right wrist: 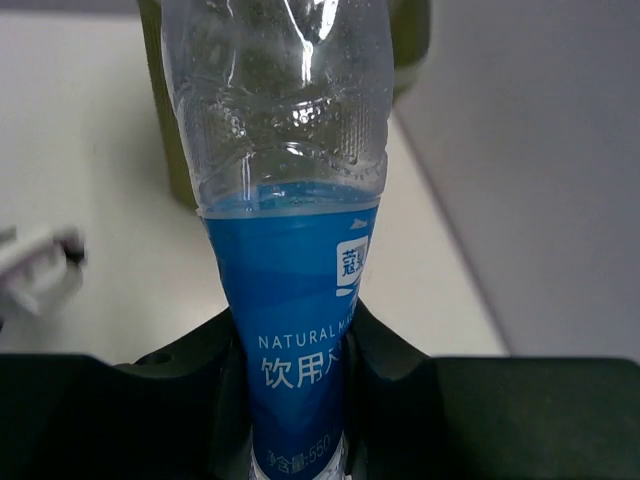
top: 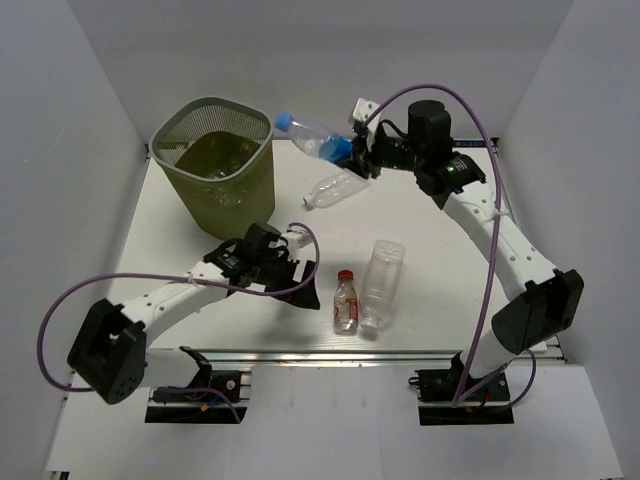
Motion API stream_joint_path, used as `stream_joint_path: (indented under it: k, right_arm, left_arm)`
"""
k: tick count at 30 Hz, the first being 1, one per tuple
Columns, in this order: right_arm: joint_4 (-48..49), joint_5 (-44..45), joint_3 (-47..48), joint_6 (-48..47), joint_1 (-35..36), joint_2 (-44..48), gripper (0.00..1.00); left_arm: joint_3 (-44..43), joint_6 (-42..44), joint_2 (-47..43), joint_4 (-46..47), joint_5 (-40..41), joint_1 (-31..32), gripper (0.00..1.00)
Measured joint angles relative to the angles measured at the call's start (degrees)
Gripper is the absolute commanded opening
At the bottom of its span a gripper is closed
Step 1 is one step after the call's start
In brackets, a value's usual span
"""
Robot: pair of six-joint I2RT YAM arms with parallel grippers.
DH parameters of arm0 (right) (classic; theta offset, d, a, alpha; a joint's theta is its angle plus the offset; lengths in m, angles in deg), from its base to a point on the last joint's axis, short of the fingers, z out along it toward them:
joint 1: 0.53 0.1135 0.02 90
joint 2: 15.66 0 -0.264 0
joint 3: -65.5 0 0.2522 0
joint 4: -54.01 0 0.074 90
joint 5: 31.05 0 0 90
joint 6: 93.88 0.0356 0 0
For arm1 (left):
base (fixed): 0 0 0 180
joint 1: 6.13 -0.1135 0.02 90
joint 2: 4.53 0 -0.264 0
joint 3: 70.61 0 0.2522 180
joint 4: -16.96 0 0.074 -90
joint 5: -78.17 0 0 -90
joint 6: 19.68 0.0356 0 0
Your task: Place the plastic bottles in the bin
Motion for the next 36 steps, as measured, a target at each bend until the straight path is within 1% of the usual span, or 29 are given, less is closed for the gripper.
stream_joint_path:
  k: [2,4,7,9,10,13,15,16,18,19,20,21,22,23,24,27,31,34,35,36]
  right_arm:
    - [9.2,-2.4,0.0,2.0,0.9,-0.1,0.00]
    - [18.8,-4.9,1.0,4.2,2.0,-2.8,0.00]
    - [33.2,-8.5,4.4,9.1,3.8,-11.2,0.00]
    - [43.3,-9.9,9.3,13.7,5.2,-19.8,0.00]
    - [46.4,-10.4,13.4,15.8,5.9,-24.5,0.00]
    - [51.8,-8.6,30.1,21.3,7.9,-38.7,0.00]
    - [53.4,-7.1,39.3,23.0,9.3,-45.4,0.00]
    - [54.4,-6.7,41.0,23.4,10.0,-46.8,0.00]
    - [56.5,-5.9,41.0,24.2,11.7,-47.3,0.00]
    - [58.0,-5.8,40.4,24.4,12.6,-47.1,0.03]
    - [59.4,-5.8,39.6,24.5,13.4,-46.8,0.44]
    - [60.5,-5.6,38.8,25.1,14.1,-46.6,0.60]
    - [61.4,-5.2,38.5,25.7,14.8,-46.6,0.68]
    - [61.7,-4.8,38.2,26.2,15.5,-46.6,0.84]
    - [61.6,-4.4,38.1,26.8,16.0,-46.6,0.90]
    - [61.7,-3.2,38.1,27.4,16.6,-46.7,0.90]
    - [61.8,-2.6,37.3,28.8,15.7,-46.5,0.90]
    - [60.9,-1.4,32.7,29.4,14.3,-44.4,0.90]
    - [59.6,-1.0,31.1,29.6,13.6,-43.3,0.79]
    - [58.1,-0.5,29.2,29.6,12.9,-41.7,0.65]
  left_arm:
    - [0.0,-0.5,3.2,2.3,0.1,1.9,0.99]
    - [0.0,-0.8,6.0,3.9,0.2,3.5,0.99]
    - [0.0,-1.2,8.5,5.1,0.5,5.3,0.99]
    - [0.2,-1.7,8.4,5.5,1.2,6.2,0.99]
    - [0.5,-2.1,7.9,5.8,1.4,6.5,0.99]
    - [1.9,-3.4,5.0,6.4,2.3,7.2,0.99]
    - [3.1,-4.5,2.5,6.6,3.1,7.7,0.99]
    - [3.6,-4.9,1.4,6.6,3.4,7.8,0.99]
    - [4.2,-5.8,0.0,6.5,4.1,8.3,0.99]
    - [4.3,-6.2,-0.4,6.6,4.5,8.5,0.99]
    - [4.5,-6.5,-0.8,6.6,4.7,8.7,0.99]
    - [4.6,-7.0,-0.9,6.6,4.8,9.0,0.99]
    - [4.7,-7.2,-0.9,6.6,4.9,9.2,0.99]
    - [4.7,-7.5,-0.6,6.6,5.2,9.4,0.99]
    - [4.7,-7.6,-0.3,6.7,5.5,9.6,0.99]
    - [4.0,-8.2,2.1,7.0,6.3,10.3,0.99]
    - [2.2,-8.4,5.0,7.7,7.8,11.5,0.99]
    - [1.2,-8.9,6.4,9.8,8.8,12.3,0.99]
    - [1.1,-9.4,6.6,10.7,9.0,12.4,0.99]
    - [1.1,-9.9,6.7,12.0,9.4,12.5,0.99]
